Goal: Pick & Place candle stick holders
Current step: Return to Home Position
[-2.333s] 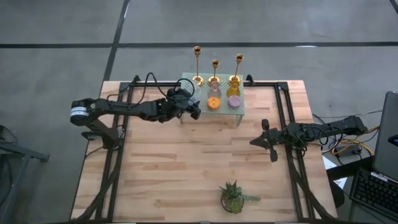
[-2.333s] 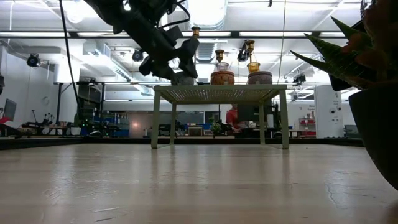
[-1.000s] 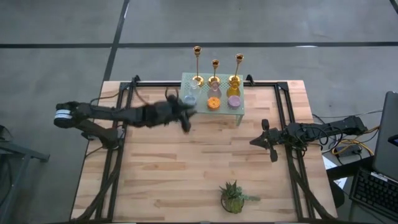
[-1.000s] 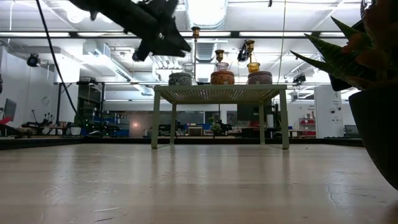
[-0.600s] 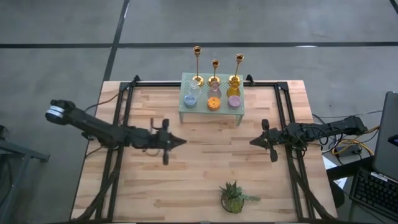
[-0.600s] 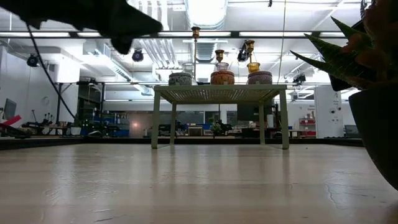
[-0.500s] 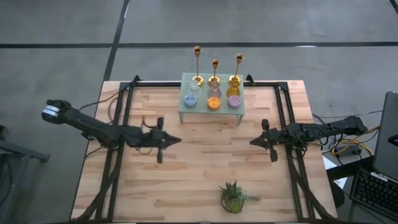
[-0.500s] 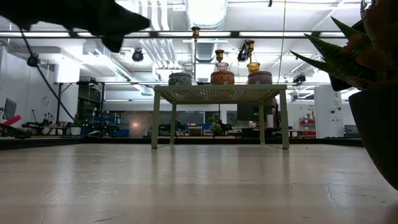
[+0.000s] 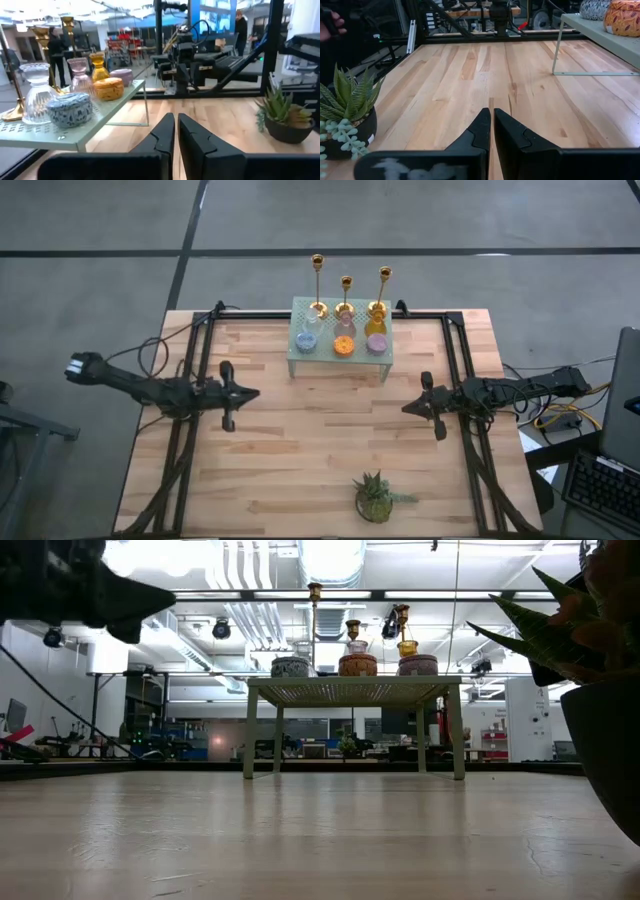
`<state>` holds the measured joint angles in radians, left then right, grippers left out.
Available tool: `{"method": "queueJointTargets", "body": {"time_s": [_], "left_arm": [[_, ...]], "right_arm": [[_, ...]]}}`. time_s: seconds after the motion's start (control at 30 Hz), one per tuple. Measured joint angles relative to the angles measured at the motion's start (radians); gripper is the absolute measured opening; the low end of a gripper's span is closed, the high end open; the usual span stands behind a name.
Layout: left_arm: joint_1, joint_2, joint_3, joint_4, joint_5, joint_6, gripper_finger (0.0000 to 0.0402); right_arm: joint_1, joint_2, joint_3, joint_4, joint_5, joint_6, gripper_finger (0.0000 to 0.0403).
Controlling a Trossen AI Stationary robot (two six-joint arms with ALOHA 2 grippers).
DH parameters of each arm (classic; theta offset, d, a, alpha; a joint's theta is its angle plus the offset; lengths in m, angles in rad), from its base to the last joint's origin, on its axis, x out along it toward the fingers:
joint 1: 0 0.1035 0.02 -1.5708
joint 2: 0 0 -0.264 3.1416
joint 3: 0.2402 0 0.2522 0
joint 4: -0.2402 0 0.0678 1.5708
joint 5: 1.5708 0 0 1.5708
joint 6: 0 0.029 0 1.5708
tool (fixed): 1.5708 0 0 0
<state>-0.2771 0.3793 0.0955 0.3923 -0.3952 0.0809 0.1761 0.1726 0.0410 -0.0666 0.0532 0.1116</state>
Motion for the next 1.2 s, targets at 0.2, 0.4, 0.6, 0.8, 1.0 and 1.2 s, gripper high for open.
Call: {"method": "queueJointTargets", "body": {"time_s": [0.2,0.4,0.6,0.8,1.0,1.2], "left_arm": [[-0.001,-0.187,-0.082,-0.029,0.046,-0.017,0.0027],[-0.001,-0.315,-0.083,-0.129,0.056,-0.013,0.0028],[-0.001,-0.366,-0.084,-0.122,0.057,-0.019,0.0028],[-0.001,-0.352,-0.084,-0.119,0.058,-0.031,0.0028],[-0.001,-0.340,-0.084,-0.119,0.057,-0.031,0.0028],[-0.001,-0.338,-0.084,-0.119,0.057,-0.032,0.0028]], "right_arm": [[0.000,0.000,0.000,0.000,0.000,0.000,0.0018],[0.000,0.000,0.000,0.000,0.000,0.000,0.0018],[0.000,0.000,0.000,0.000,0.000,0.000,0.0018],[0.000,0.000,0.000,0.000,0.000,0.000,0.0018],[0.000,0.000,0.000,0.000,0.000,0.000,0.0018],[0.000,0.000,0.000,0.000,0.000,0.000,0.0018]]}}
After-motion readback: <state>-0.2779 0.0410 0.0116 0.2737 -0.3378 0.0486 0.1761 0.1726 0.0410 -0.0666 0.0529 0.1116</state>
